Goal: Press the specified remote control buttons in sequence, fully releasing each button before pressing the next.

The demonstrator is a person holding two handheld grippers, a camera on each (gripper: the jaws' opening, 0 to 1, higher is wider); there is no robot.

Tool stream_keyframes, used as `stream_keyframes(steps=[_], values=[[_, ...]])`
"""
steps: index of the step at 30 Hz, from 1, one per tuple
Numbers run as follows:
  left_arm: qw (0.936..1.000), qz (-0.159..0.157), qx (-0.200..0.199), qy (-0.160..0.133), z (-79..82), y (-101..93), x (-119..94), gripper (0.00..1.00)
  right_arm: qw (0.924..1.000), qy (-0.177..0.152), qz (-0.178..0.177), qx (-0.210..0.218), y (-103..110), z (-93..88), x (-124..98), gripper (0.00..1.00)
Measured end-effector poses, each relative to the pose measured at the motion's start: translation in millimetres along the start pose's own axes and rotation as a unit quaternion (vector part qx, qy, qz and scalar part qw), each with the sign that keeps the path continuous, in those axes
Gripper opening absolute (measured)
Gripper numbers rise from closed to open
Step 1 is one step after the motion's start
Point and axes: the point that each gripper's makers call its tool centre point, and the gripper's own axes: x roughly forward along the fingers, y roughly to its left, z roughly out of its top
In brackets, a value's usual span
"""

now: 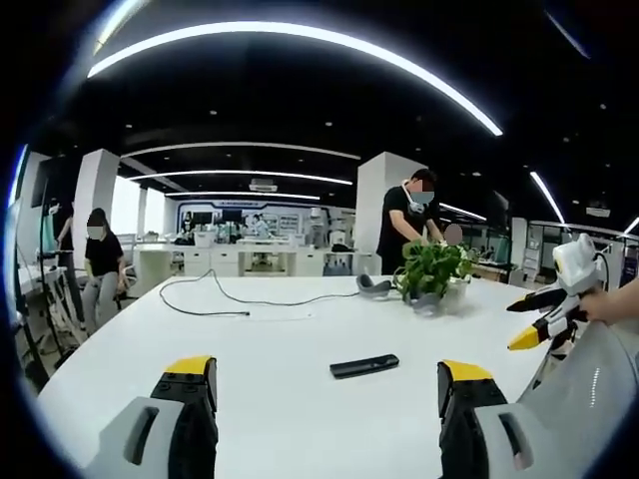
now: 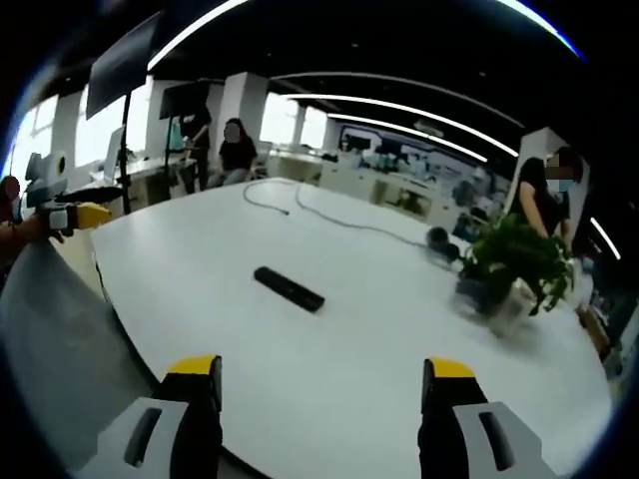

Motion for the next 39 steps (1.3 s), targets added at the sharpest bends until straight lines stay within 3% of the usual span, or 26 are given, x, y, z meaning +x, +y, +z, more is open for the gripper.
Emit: stream_keyframes(steps=[8,14,25,30,39], values=[[0.9994,-0.016,0.008,0.03,-9.1,-8.1,3,0.98,0.9999,-0.01,-0.002,0.001,-1,3.5,-2,0.8],[0.9993,-0.013,-0.001,0.034,-10.5,-7.6,3,0.98,0.9992,-0.034,0.003,0.018,-8,6.5,-4,0.81],[0.9946,-0.078,0.011,0.068,-18.4,-32.8,11,1.0,0.9978,-0.048,-0.022,0.042,-26,4.0,-9,0.78],[0.9893,-0.109,-0.022,0.094,-24.4,-39.8,14,1.0,0.998,-0.042,-0.027,0.038,-27,1.9,-9,0.77],[0.9864,-0.132,-0.009,0.098,-13.8,-41.9,33,1.0,0.996,-0.053,-0.047,0.055,-38,1.2,-13,0.75]])
